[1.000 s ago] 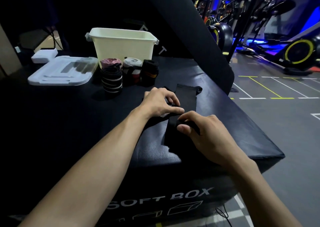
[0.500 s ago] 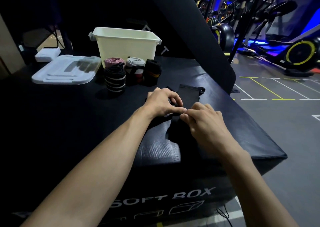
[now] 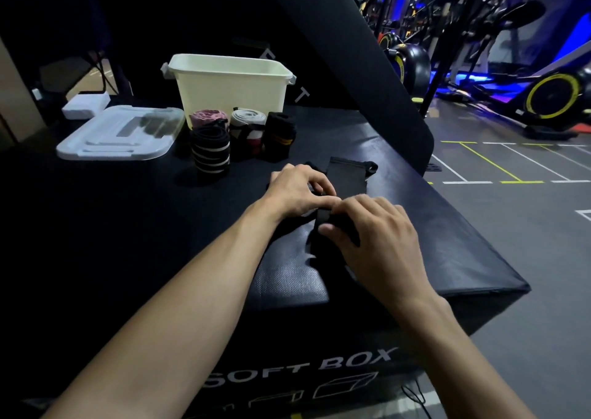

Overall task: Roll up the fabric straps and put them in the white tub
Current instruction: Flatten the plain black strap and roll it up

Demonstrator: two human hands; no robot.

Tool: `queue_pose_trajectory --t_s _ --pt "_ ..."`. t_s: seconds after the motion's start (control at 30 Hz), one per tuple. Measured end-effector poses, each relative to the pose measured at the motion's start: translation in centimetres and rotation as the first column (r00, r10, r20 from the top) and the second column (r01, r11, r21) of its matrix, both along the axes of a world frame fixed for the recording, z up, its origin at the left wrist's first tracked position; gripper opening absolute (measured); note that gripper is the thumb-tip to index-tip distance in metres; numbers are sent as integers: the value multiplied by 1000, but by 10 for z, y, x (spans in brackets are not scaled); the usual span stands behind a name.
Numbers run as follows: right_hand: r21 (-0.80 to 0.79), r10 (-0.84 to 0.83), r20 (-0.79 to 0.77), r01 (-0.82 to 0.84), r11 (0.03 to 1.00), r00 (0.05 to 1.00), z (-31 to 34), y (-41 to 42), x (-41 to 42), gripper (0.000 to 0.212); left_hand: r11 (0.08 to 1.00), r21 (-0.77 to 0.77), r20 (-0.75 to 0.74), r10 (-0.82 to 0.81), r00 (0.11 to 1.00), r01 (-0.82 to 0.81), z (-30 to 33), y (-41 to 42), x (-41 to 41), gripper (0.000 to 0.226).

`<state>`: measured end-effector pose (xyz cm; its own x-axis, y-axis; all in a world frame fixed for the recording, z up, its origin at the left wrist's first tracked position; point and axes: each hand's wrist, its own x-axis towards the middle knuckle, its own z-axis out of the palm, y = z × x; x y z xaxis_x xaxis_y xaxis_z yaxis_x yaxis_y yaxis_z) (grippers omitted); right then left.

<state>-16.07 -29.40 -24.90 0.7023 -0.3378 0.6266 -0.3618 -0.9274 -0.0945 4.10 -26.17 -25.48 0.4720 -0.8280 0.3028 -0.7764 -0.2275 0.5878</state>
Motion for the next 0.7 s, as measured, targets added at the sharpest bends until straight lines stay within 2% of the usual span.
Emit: queue_pose_trajectory --t_s 0.1,0.17,0.43,0.57,0.7 --pt "69 -5 -144 15 998 990 -5 -6 -4 51 1000 1 30 22 999 -22 -3 -1 2 9" --pt "103 6 -185 14 995 983 -5 -9 -2 57 1000 5 27 26 999 -26 -3 -2 2 6" --pt "65 62 -253 -47 997 965 12 -3 -6 51 999 -15 -37 -43 998 42 2 3 1 20" --pt "79 100 -268 -82 994 958 19 9 -10 41 998 -13 -84 -55 995 54 2 4 0 46" --pt "81 75 -253 -56 995 965 15 16 -10 42 1000 21 -37 -15 999 16 3 3 0 57"
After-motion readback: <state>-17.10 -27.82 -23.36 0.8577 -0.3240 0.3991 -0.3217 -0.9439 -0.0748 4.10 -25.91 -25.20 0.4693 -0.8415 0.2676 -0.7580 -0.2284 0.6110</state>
